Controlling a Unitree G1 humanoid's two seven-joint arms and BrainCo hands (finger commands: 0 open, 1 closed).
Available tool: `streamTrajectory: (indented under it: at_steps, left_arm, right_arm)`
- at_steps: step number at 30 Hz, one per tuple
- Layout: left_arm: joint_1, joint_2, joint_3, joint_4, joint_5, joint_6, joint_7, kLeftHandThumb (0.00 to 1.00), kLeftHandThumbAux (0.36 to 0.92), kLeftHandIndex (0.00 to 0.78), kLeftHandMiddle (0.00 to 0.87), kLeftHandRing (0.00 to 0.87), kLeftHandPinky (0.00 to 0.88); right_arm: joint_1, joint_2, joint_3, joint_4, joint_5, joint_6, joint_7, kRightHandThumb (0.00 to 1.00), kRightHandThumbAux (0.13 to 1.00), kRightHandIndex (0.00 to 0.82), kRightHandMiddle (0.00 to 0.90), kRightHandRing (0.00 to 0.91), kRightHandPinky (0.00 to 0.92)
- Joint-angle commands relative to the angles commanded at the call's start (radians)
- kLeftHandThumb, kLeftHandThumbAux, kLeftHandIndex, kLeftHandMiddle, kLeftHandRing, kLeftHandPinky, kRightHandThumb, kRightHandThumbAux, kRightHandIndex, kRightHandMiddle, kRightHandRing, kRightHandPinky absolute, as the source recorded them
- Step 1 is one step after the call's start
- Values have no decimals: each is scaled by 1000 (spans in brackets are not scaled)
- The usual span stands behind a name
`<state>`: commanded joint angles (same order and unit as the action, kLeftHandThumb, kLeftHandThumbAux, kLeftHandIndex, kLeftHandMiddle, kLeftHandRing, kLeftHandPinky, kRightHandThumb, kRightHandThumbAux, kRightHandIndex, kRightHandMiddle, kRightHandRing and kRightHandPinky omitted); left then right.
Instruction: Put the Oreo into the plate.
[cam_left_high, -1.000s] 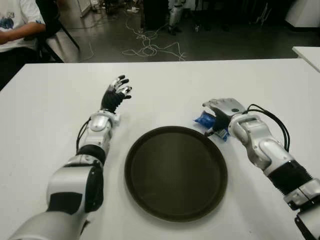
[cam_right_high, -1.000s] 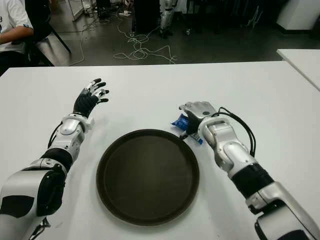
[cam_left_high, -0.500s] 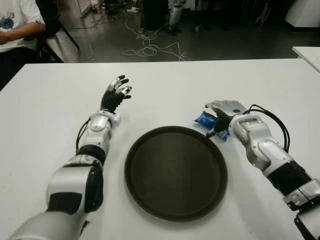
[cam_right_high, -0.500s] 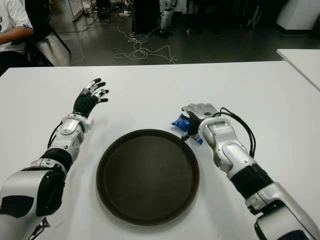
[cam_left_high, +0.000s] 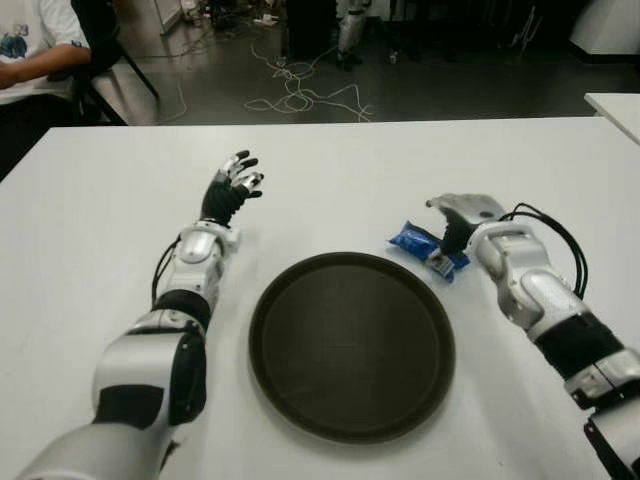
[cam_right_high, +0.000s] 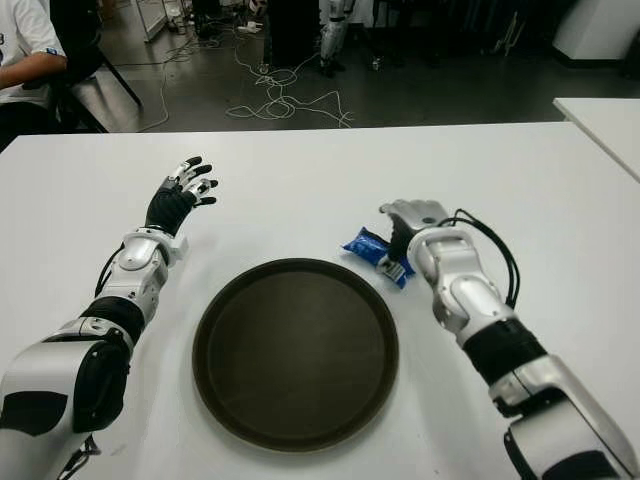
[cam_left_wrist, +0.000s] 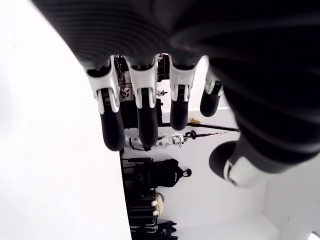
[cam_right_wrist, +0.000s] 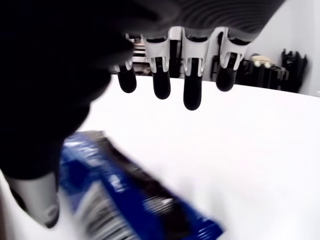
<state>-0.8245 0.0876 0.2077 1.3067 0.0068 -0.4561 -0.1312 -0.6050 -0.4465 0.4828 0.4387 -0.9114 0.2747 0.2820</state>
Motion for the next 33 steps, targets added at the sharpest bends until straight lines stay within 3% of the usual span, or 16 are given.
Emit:
streamTrajectory:
  at_steps: [22, 33]
  left_arm:
    - [0, 1, -2, 0, 8, 1, 7, 139, 614, 44, 148, 188, 270]
    - [1, -1, -2, 0, 9, 1, 7, 159, 612, 51, 149, 182, 260]
  right_arm:
    - [-29, 36, -31, 113, 48, 14, -98, 0, 744, 192, 220, 235, 241]
    - [-57, 37, -23, 180, 80, -24, -94, 0, 735, 137, 171, 182, 175]
